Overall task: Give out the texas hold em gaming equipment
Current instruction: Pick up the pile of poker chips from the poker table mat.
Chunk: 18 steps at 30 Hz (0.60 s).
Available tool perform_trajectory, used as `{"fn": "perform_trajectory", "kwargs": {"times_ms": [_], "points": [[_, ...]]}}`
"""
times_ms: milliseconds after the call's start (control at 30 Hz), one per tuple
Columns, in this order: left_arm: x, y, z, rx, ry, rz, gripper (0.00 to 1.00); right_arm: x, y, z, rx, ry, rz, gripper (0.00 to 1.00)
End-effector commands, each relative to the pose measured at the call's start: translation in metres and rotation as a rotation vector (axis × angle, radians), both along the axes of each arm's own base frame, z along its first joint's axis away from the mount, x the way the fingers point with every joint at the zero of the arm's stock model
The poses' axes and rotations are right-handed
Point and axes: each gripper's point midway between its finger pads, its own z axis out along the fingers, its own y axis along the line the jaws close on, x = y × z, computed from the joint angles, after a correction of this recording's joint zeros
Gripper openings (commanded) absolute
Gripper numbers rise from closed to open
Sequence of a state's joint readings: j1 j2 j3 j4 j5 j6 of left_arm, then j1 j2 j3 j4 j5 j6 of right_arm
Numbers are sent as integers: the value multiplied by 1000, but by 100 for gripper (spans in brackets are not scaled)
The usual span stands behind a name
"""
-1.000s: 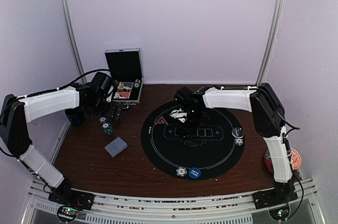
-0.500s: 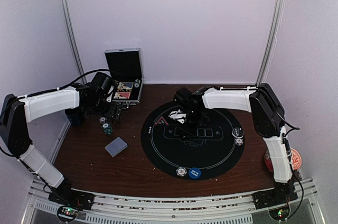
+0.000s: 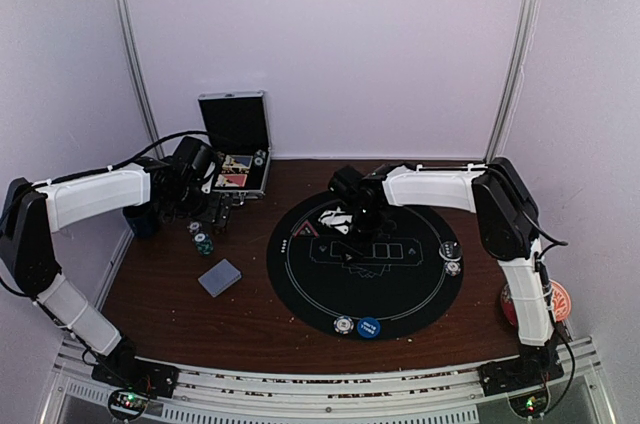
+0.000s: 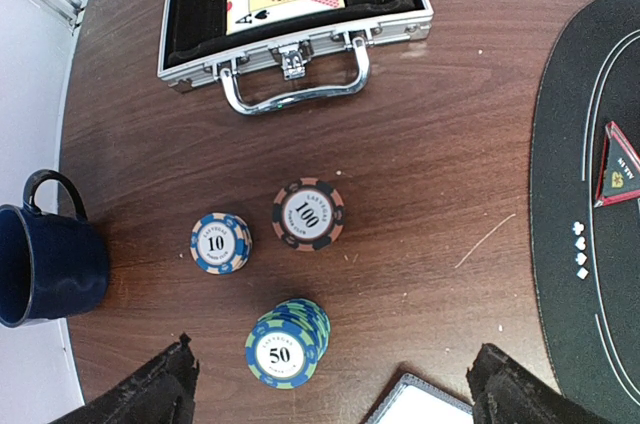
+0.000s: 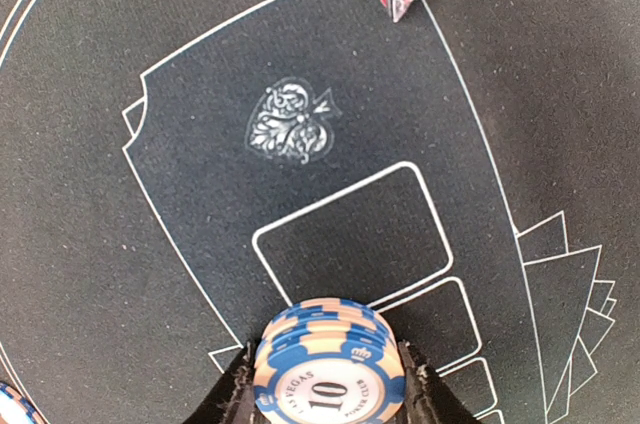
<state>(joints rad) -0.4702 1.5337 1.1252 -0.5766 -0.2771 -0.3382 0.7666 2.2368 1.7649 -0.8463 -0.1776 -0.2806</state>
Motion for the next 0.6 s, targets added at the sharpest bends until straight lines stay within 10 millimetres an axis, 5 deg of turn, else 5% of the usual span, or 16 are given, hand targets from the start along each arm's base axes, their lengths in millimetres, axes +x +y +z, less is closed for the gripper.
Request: {"fn": "perform_trajectory", "kwargs": {"times_ms": [0, 267, 567], "points": [[4, 0, -6, 2, -4, 7, 98, 4, -8, 5, -2, 0, -39, 22], [4, 0, -10, 5, 7, 7, 98, 45, -44, 42, 66, -50, -173, 20], [3, -1, -13, 0, 15, 5, 98, 106, -106, 49, 58, -112, -364, 20]]}}
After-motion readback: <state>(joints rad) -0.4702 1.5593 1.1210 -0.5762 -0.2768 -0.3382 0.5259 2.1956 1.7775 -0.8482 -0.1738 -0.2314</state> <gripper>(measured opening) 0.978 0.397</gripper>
